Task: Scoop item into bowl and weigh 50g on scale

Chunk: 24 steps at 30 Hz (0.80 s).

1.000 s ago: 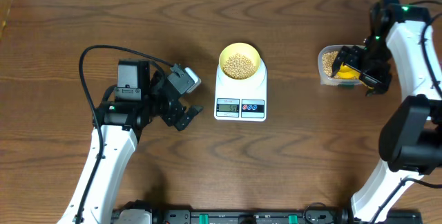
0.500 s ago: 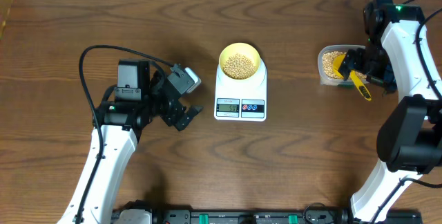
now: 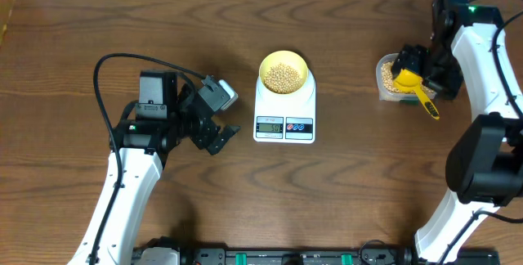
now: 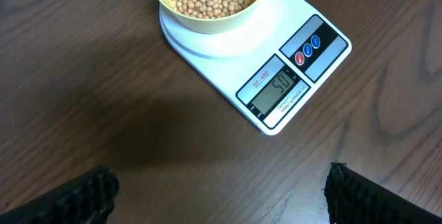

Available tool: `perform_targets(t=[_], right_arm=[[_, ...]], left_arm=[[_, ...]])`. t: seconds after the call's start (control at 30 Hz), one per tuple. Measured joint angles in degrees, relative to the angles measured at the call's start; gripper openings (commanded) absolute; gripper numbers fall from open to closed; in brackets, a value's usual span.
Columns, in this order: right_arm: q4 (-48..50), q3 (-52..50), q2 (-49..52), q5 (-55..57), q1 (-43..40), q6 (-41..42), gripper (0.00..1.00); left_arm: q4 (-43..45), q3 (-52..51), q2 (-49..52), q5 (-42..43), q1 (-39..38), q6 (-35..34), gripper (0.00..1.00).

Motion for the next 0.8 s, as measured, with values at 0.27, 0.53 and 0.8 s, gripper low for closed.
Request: perform_targets(t=[0.27, 0.53, 0.8], right_arm=[[4.1, 3.8, -11.1, -3.8, 2.3, -3.4, 0.99], [3.8, 5.1, -26.8, -5.0, 3.5, -4.0, 0.99], [3.6, 5.1, -31.3, -5.0, 3.6, -4.0, 0.99]], left_arm=[[0.0, 0.0, 0.0, 0.0, 0.0, 0.0, 0.98], [0.0, 0.0, 0.0, 0.0, 0.0, 0.0, 0.97], [0.0, 0.0, 0.0, 0.0, 0.0, 0.0, 0.98]])
